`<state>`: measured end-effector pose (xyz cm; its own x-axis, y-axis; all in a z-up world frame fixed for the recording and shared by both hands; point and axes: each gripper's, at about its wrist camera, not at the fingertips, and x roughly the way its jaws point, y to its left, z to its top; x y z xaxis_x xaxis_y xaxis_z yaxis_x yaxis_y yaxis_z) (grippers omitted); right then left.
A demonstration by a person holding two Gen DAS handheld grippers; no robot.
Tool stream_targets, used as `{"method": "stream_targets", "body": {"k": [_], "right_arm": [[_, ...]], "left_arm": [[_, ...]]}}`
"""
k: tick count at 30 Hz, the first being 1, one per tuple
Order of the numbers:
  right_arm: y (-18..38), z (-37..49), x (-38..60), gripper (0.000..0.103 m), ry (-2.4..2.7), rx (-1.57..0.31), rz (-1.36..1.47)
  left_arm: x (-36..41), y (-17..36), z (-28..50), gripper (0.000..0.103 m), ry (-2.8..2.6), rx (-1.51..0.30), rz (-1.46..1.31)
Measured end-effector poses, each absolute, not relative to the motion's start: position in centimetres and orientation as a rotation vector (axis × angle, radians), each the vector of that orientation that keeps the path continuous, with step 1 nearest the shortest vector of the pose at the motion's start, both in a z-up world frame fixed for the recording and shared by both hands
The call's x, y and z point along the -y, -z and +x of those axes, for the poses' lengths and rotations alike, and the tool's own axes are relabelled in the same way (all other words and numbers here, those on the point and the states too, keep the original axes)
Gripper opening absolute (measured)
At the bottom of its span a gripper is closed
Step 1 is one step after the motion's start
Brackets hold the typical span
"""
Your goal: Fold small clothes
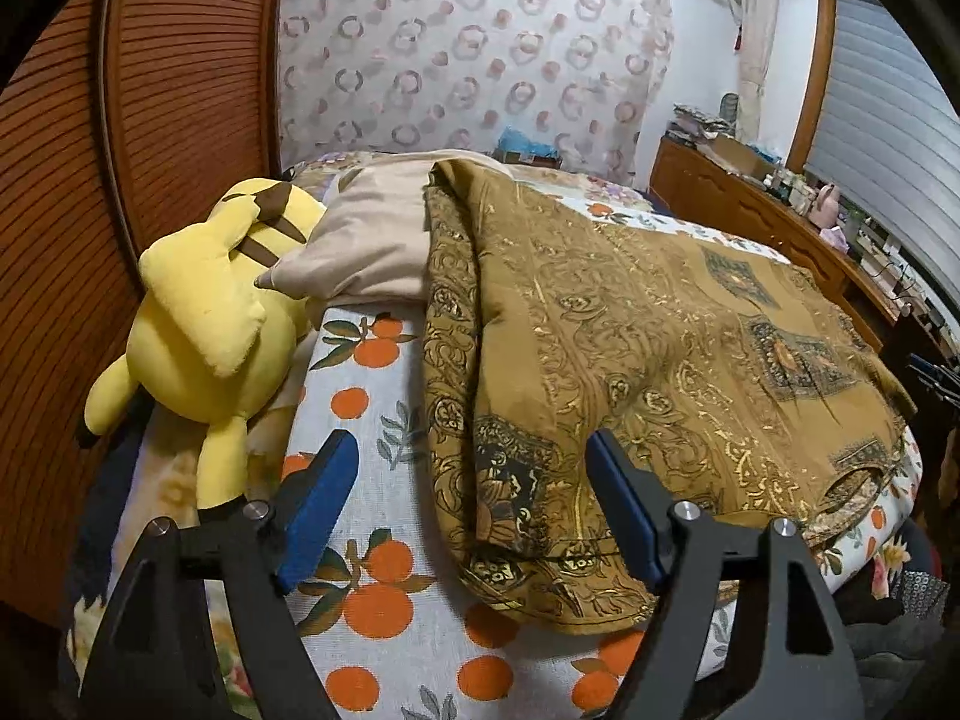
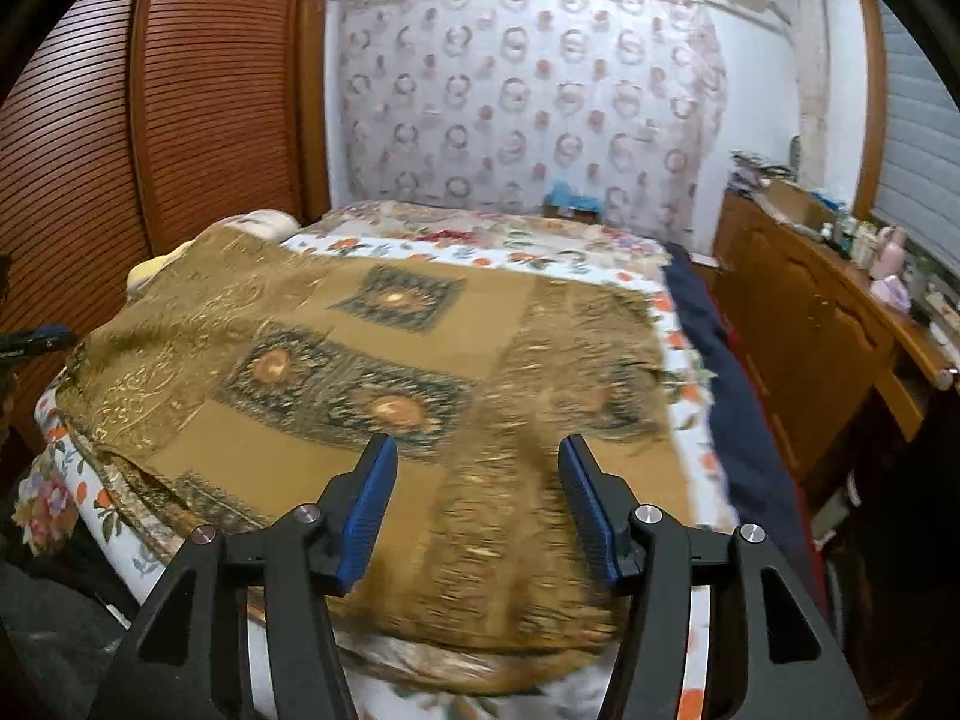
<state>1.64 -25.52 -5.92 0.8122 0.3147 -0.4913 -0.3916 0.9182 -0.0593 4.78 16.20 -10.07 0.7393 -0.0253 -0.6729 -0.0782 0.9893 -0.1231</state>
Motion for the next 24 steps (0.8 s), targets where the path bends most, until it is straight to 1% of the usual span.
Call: {"method": "stream_targets", "body": {"k": [6, 11, 14, 20, 22, 23, 24], "right_arm": [[7.5, 2.4, 23.5, 0.058, -0.426, -0.54, -0.129], [8.5, 5.4, 22.5, 0.058, -0.438, -0.603, -0.12], [9.5, 6.9, 21.3, 0.063, -0.443, -0.632, -0.125], [10.2, 7.3, 20.6, 0.064, -0.403, -0.672, -0.149], [10.3, 7.4, 20.3, 0.065, -0.392, -0.66, -0.163], [10.4, 7.4, 20.1, 0.068, -0.387, -0.653, -0.171], [10.6, 7.4, 19.8, 0.071, -0.385, -0.643, -0.183]], "left_arm": [[-16.3, 10.6, 4.9, 0.079, -0.042, -0.751, -0.153], [-16.4, 11.5, 5.4, 0.079, -0.051, -0.773, -0.155], [-16.5, 11.8, 5.5, 0.079, -0.049, -0.781, -0.161], [-16.1, 12.0, 5.6, 0.078, -0.033, -0.776, -0.148], [-16.1, 12.0, 5.5, 0.064, -0.025, -0.762, -0.153], [-16.2, 12.0, 5.5, 0.056, -0.014, -0.763, -0.162], [-16.2, 12.1, 5.6, 0.051, -0.001, -0.767, -0.174]]}}
